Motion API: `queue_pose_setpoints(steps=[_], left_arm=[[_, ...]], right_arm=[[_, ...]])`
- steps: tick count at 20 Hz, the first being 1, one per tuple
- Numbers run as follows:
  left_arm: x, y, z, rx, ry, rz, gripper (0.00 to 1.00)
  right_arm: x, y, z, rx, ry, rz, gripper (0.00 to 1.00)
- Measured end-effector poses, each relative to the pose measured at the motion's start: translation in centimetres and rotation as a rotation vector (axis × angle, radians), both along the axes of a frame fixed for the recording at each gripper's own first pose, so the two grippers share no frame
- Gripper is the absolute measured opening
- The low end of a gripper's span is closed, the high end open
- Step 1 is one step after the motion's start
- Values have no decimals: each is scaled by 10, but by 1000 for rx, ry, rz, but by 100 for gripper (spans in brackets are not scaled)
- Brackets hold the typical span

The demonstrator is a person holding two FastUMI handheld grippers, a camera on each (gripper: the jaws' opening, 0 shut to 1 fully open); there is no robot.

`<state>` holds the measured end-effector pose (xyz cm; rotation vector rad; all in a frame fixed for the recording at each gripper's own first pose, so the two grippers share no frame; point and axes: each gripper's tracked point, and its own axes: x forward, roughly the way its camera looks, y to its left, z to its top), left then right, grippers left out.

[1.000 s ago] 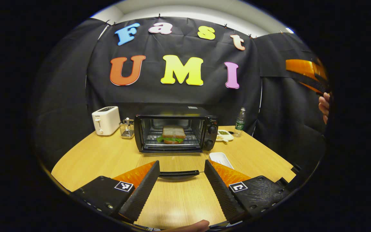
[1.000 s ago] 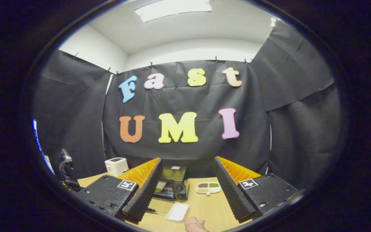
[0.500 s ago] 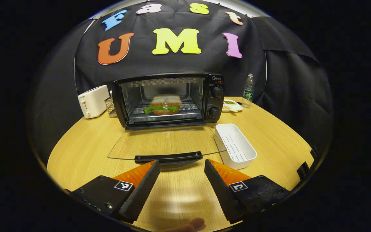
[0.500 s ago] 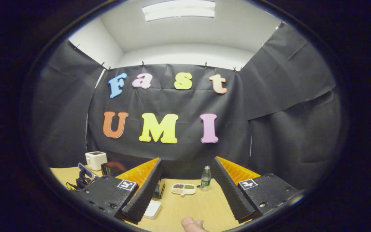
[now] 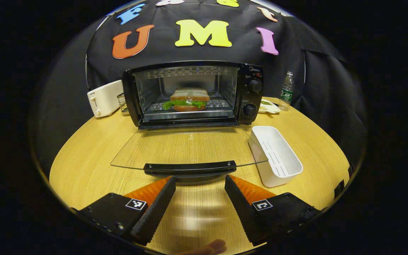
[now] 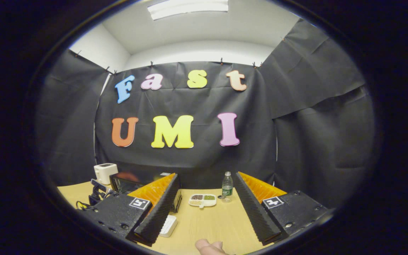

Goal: Open the electric oven with the left hand, put the food in, and close the electric oven.

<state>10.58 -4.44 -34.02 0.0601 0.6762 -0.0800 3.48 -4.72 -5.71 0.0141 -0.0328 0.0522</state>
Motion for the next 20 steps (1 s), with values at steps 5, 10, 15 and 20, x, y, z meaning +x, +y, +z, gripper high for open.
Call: queue_pose_setpoints(steps=[5, 10, 15, 20], left_arm=[[5, 5, -8, 8, 27, 18, 93], [8, 5, 4, 15, 11, 26, 93], [13, 5, 28, 14, -42, 15, 92], [27, 15, 54, -16, -86, 54, 93]], right_arm=[[4, -1, -9, 1, 8, 5, 96], [9, 1, -21, 10, 38, 24, 96], [13, -14, -20, 20, 22, -25, 100], [15, -11, -27, 22, 34, -19, 96]])
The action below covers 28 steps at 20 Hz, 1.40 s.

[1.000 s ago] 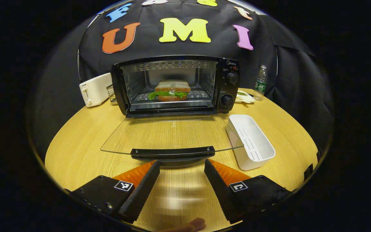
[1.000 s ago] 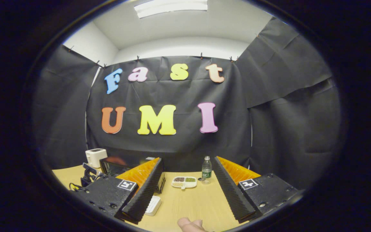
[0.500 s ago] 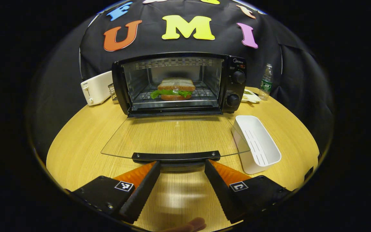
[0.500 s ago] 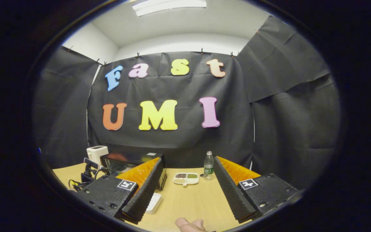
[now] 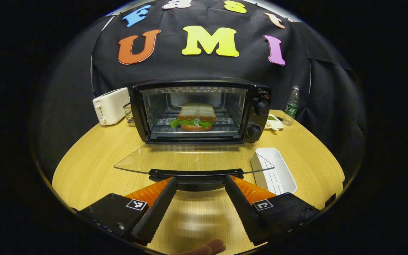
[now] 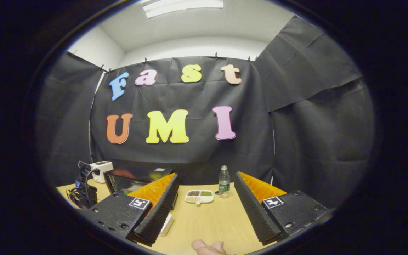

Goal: Open the electric oven with the left hand, put the food in, and close the electric oven.

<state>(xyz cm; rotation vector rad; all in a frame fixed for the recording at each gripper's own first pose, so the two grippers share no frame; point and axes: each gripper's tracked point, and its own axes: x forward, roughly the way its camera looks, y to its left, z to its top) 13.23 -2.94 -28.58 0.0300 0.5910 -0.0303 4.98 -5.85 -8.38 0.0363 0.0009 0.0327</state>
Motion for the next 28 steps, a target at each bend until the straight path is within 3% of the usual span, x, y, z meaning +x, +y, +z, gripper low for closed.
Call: queue_pose_setpoints(steps=[10, 11, 12, 15, 16, 17, 18, 22, 28], left_arm=[[34, 2, 52, 2, -129, -4, 95], [38, 3, 57, 1, -141, -4, 89], [43, 3, 62, -3, -150, -6, 96], [61, 4, 75, -32, -181, -6, 99], [69, 4, 80, -42, -199, -8, 89], [78, 4, 85, -54, -223, -14, 99], [88, 3, 86, -66, -230, -24, 98], [106, 21, 79, -44, -206, 24, 98], [92, 18, 109, -54, -272, 9, 94]], right_arm=[[4, -1, -5, -14, 13, -3, 96], [3, -1, -5, -16, 13, -3, 96], [3, -1, -5, -19, 14, -5, 96], [2, -3, -5, -20, 14, -10, 96], [3, -3, -5, -20, 13, -13, 96], [1, -4, -4, -21, 13, -16, 100], [1, -4, -4, -22, 14, -18, 96], [-1, -8, -5, -37, 23, -35, 100], [-12, -10, 0, -46, 18, -50, 96]])
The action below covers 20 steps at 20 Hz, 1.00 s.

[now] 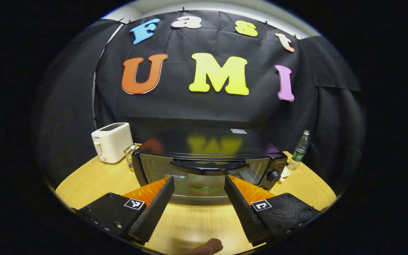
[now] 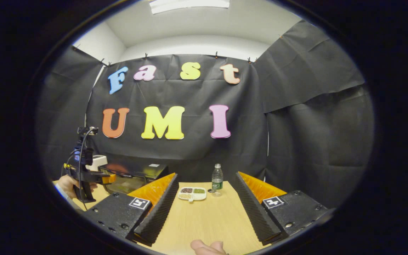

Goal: Open the electric oven with the left hand, put the food in, and close the electric oven.

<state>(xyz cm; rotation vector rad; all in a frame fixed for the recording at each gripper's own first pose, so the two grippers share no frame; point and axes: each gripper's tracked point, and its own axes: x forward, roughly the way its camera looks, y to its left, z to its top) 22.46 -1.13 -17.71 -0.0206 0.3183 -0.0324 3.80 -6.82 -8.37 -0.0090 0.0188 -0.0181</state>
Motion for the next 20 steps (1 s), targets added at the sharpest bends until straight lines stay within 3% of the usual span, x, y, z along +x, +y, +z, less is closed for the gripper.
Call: queue_pose_setpoints(steps=[9, 16, 20], left_arm=[[-63, 8, 86, 103, -113, 40, 94], [-146, 11, 165, 75, -238, 60, 94], [-198, 19, 183, 47, -295, 85, 94]], right_arm=[[-25, 21, 19, 2, -26, 19, 96], [-45, 38, 38, 18, -38, 43, 96], [-57, 41, 51, -22, -57, 53, 96]])
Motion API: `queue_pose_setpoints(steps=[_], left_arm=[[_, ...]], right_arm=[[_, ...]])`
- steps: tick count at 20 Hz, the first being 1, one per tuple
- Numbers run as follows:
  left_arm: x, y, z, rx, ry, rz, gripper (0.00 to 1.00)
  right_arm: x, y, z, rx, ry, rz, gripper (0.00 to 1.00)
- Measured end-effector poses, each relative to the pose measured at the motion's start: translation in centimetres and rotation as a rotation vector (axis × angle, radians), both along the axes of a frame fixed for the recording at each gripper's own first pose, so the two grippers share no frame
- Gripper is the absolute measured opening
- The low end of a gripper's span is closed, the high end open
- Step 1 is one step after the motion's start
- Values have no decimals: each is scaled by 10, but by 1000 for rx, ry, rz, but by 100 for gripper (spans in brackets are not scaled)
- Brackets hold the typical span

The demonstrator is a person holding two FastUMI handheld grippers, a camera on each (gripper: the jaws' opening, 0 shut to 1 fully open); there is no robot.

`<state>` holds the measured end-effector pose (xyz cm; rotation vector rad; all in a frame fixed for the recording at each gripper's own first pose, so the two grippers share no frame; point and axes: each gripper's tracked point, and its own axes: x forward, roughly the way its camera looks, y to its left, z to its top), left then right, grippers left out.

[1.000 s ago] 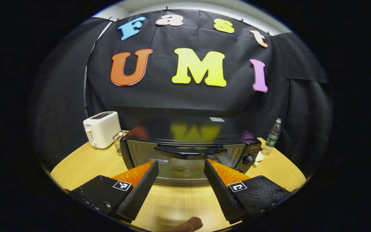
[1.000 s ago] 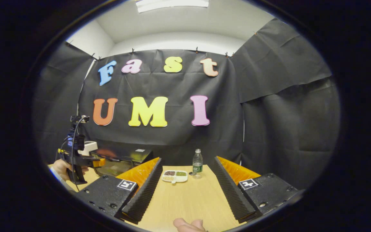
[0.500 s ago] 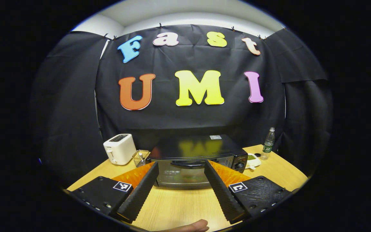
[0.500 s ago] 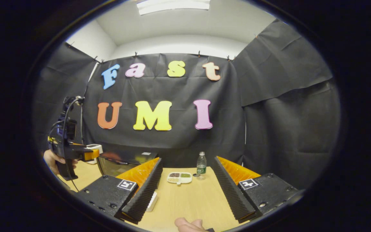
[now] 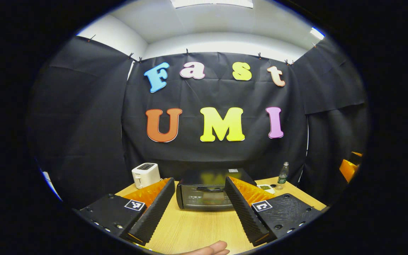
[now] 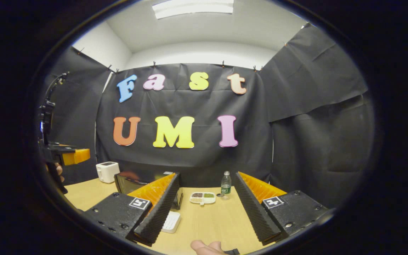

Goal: Open the electric oven with the left hand, put the food in, and close the electric oven.

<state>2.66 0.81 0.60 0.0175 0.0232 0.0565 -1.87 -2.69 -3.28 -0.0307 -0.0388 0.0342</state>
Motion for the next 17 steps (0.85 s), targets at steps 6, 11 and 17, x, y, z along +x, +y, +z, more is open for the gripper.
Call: queue_pose_setpoints(steps=[6, 11, 17], left_arm=[[-55, 3, -24, 0, -5, -5, 93], [-66, 4, -35, 44, 12, 25, 93], [-64, -13, -34, 38, 11, -10, 93]], right_arm=[[-11, -15, 4, 5, -19, -19, 96], [-6, -33, -10, 18, 11, -48, 96], [-3, -35, -10, 12, 14, -49, 96]])
